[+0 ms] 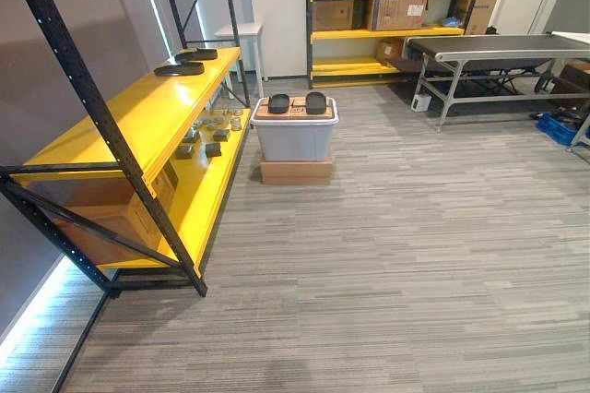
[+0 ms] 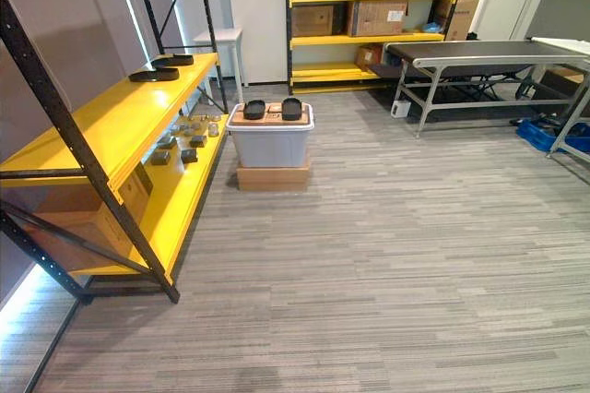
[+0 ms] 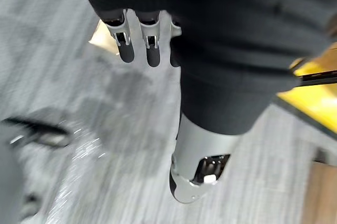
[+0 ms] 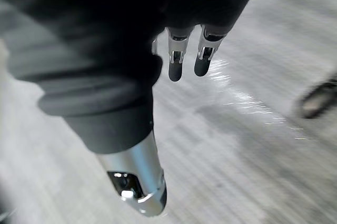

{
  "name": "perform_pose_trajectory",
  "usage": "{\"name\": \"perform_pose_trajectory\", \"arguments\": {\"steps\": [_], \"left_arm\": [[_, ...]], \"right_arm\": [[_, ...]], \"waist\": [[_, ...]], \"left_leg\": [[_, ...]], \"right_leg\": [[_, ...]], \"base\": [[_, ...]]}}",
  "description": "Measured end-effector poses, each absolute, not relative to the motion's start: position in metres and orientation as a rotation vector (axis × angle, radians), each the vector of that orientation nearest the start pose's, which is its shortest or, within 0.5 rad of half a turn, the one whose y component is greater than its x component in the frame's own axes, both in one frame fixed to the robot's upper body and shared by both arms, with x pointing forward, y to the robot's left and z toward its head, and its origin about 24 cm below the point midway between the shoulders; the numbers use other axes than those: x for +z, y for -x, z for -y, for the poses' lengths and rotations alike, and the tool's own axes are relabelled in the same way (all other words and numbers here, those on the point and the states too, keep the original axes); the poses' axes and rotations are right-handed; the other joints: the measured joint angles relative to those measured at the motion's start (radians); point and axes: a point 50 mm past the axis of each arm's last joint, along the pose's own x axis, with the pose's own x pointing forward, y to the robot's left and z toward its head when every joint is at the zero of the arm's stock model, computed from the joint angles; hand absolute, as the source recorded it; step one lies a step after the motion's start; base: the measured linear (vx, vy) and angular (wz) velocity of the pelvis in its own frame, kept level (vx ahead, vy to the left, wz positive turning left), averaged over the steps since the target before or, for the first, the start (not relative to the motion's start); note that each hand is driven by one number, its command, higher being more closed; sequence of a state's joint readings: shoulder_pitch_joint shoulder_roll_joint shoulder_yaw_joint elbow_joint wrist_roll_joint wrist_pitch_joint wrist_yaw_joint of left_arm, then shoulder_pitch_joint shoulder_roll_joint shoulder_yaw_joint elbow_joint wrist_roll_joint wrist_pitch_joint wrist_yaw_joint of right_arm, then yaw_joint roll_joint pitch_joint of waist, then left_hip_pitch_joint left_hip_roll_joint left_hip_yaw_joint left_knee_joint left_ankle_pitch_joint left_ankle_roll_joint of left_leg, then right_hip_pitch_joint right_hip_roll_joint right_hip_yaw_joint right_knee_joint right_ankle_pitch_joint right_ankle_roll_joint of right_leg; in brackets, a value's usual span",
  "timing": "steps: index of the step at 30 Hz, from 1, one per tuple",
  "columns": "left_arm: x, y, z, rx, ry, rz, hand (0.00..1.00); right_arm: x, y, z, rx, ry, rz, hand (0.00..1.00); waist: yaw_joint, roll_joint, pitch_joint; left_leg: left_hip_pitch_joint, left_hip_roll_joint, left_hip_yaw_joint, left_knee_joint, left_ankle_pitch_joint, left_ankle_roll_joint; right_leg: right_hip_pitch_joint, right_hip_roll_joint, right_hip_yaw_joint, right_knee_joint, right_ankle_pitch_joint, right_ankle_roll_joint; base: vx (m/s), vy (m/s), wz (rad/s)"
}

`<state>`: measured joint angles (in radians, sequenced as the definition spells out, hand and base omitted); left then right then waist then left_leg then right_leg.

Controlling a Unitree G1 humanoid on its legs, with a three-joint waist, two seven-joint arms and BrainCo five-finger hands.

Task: Walk over and take plastic housings, then place them on the shelf

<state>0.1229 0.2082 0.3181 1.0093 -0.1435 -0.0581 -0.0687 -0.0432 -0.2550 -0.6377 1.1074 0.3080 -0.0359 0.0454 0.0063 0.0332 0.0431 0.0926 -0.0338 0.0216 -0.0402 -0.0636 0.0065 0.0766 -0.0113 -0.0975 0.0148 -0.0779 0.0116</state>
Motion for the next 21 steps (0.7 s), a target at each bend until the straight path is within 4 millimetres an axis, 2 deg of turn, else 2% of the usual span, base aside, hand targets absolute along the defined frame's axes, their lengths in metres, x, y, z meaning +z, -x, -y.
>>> {"name": "perform_pose_trajectory", "arguments": {"steps": [4, 12, 21], "left_arm": [[-0.143, -0.082, -0.272, 0.450, 0.120, -0.987, 0.00], [-0.138, -0.082, -0.276, 0.473, 0.118, -0.941, 0.00], [-0.135, -0.084, -0.277, 0.510, 0.111, -0.903, 0.00]], "right_arm": [[-0.121, -0.118, 0.317, -0.759, -0.367, -0.780, 0.00], [-0.117, -0.120, 0.318, -0.736, -0.333, -0.760, 0.00], [-0.121, -0.108, 0.317, -0.748, -0.327, -0.786, 0.00]], "waist": [[0.001, 0.001, 0.004], [-0.003, 0.003, 0.005], [-0.002, 0.004, 0.004]], "left_leg": [[0.019, 0.001, 0.001, 0.002, -0.010, -0.016], [0.022, 0.001, 0.003, 0.009, -0.014, -0.021], [0.027, 0.000, 0.003, 0.012, -0.015, -0.021]], "right_leg": [[0.025, 0.000, -0.003, -0.004, -0.004, 0.007], [0.028, -0.002, -0.002, 0.000, -0.012, 0.018], [0.030, -0.005, -0.005, 0.015, -0.017, 0.023]], "base": [[0.00, -0.006, 0.03], [-0.02, -0.010, -0.01], [-0.06, -0.008, 0.01]]}}
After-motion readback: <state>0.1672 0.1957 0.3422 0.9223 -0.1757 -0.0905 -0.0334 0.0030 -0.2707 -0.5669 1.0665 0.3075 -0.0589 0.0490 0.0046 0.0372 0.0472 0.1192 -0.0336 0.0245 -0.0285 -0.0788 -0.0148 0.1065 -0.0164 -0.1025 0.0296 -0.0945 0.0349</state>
